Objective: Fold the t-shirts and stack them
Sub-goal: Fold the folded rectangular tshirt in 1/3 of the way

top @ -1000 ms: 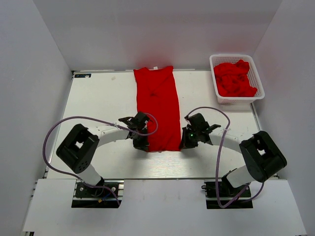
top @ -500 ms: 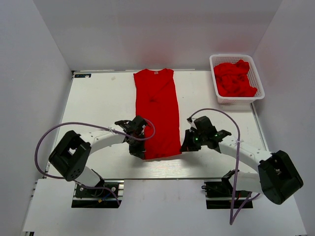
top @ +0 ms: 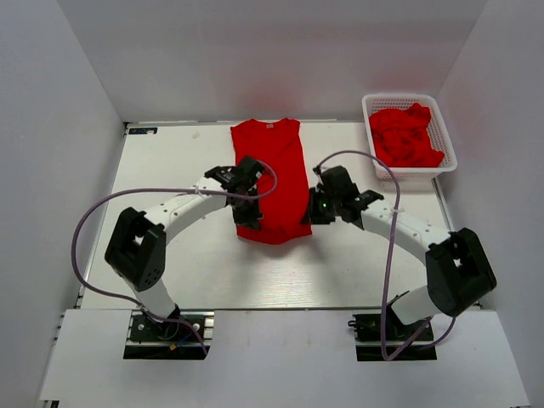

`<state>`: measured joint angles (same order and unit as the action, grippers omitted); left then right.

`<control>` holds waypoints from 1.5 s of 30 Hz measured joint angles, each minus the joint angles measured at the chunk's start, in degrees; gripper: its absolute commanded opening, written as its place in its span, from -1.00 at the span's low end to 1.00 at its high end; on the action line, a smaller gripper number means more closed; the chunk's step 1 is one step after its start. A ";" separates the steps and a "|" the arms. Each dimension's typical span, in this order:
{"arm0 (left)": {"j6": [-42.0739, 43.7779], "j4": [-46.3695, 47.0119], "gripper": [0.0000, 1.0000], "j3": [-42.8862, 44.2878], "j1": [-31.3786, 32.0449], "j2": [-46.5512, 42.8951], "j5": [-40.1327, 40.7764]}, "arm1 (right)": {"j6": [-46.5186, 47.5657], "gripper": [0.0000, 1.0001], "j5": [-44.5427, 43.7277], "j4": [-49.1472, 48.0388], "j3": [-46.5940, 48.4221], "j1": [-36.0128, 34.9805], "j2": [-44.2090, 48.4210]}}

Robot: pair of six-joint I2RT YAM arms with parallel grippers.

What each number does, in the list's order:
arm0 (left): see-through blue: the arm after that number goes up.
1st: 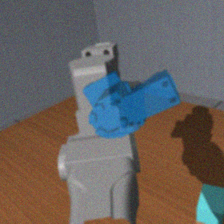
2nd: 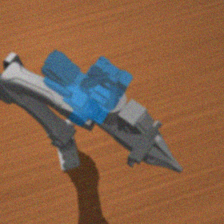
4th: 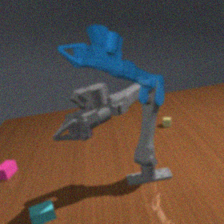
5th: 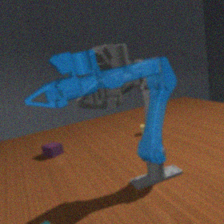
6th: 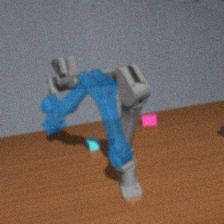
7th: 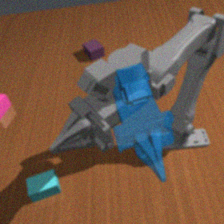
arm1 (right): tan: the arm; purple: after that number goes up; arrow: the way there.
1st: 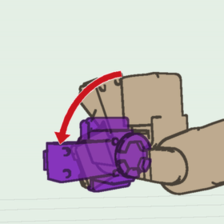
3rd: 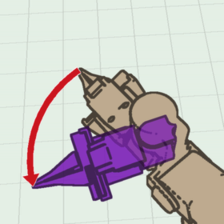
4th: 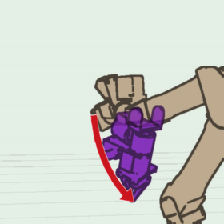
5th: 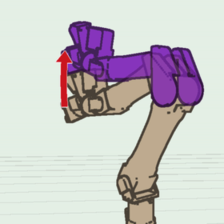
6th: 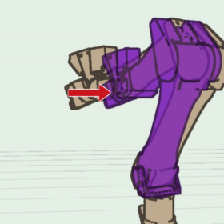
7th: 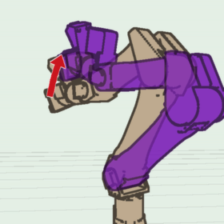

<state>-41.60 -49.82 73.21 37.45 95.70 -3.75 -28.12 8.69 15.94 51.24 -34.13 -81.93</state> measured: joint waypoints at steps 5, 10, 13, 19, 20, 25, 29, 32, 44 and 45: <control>0.20 -2.08 -1.00 4.85 -4.00 4.24 1.86 | 1.73 -1.00 -2.91 1.01 9.05 0.90 -5.81; 2.03 -3.21 -1.00 9.20 -7.69 7.91 2.19 | 3.37 -1.00 -4.02 2.19 16.22 2.45 -11.58; 3.74 -3.19 -1.00 13.07 -9.35 10.27 2.21 | 4.33 -1.00 -4.09 3.30 19.43 3.43 -14.32; 6.62 -3.30 -1.00 22.82 -11.47 16.06 2.14 | 5.99 -1.00 -4.22 5.46 26.58 5.25 -19.76; 7.04 -3.30 -1.00 24.09 -11.80 17.14 1.99 | 6.29 -1.00 -4.24 5.90 28.02 5.51 -20.65; 8.35 -3.69 -1.00 28.26 -13.81 21.92 1.20 | 7.41 -1.00 -3.98 6.73 32.98 6.82 -24.26; 8.85 -4.09 -1.00 29.90 -15.61 24.11 0.79 | 7.74 -1.00 -3.48 7.19 35.36 7.87 -26.82; 9.29 -3.67 -1.00 30.77 -16.79 24.94 0.37 | 7.82 -1.00 -2.47 7.63 37.33 8.68 -28.87; 11.02 -0.52 -1.00 34.58 -18.97 27.47 -2.84 | 7.91 -1.00 1.90 7.96 45.62 11.43 -36.15; 11.13 -0.37 -1.00 34.64 -19.06 28.17 -3.08 | 7.87 -1.00 2.08 7.96 45.90 11.61 -36.46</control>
<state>-30.48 -50.19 107.85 18.39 123.87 -6.83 -20.25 10.76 23.90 97.14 -22.52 -118.39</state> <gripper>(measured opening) 0.025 0.008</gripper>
